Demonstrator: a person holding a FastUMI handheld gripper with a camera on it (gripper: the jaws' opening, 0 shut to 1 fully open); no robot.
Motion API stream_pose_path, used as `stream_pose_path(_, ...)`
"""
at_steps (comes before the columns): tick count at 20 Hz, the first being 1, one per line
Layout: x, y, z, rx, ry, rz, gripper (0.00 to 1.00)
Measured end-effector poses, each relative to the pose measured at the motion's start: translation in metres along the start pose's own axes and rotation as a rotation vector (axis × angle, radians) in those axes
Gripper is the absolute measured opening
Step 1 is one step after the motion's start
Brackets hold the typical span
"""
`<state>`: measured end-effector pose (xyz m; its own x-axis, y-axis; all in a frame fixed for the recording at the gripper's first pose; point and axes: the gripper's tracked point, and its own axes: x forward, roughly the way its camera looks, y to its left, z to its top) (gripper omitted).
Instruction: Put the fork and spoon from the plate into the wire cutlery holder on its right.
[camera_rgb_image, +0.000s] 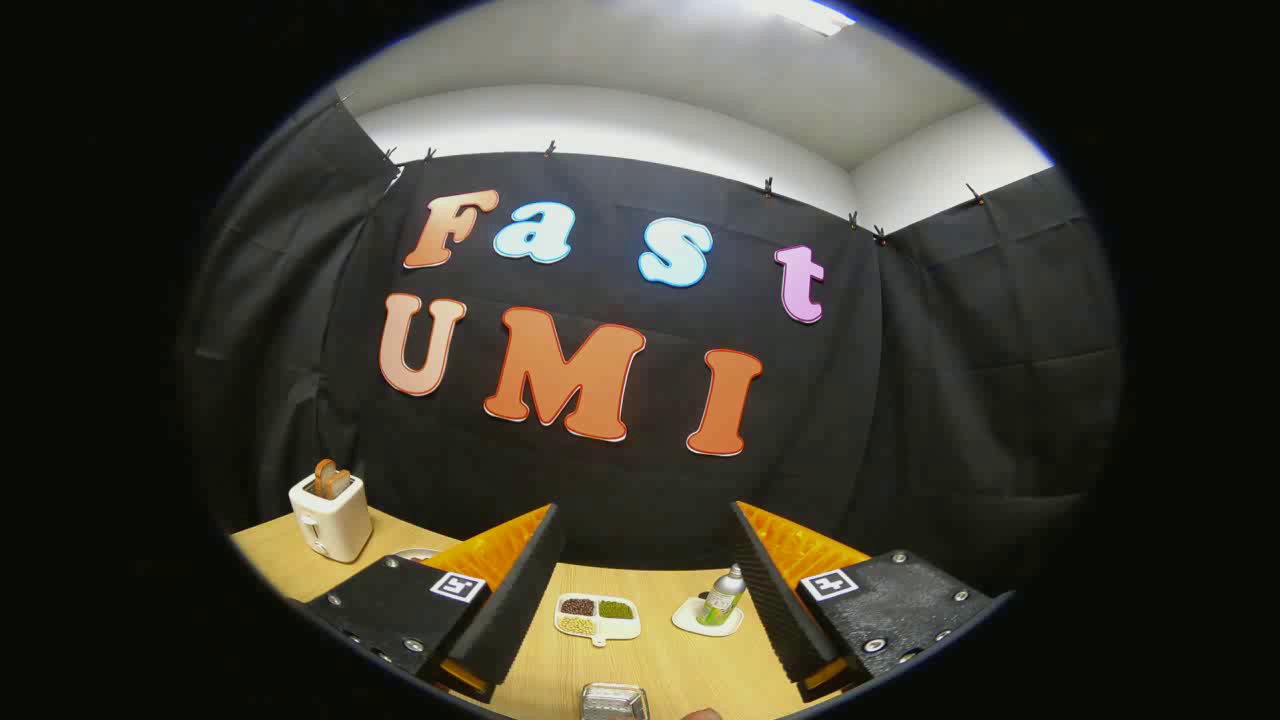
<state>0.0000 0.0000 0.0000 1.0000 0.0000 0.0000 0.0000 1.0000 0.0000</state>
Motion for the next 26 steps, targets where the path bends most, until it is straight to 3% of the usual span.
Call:
stream_pose_path(17, 0.014, 0.034, 0.000, 0.034, -0.009, 0.047, 0.99)
stream_pose_path(22, 0.016, 0.080, -0.031, 0.050, 0.093, 0.121, 0.99)
stream_pose_path(26, 0.013, 0.145, -0.076, 0.050, 0.243, 0.254, 0.99)
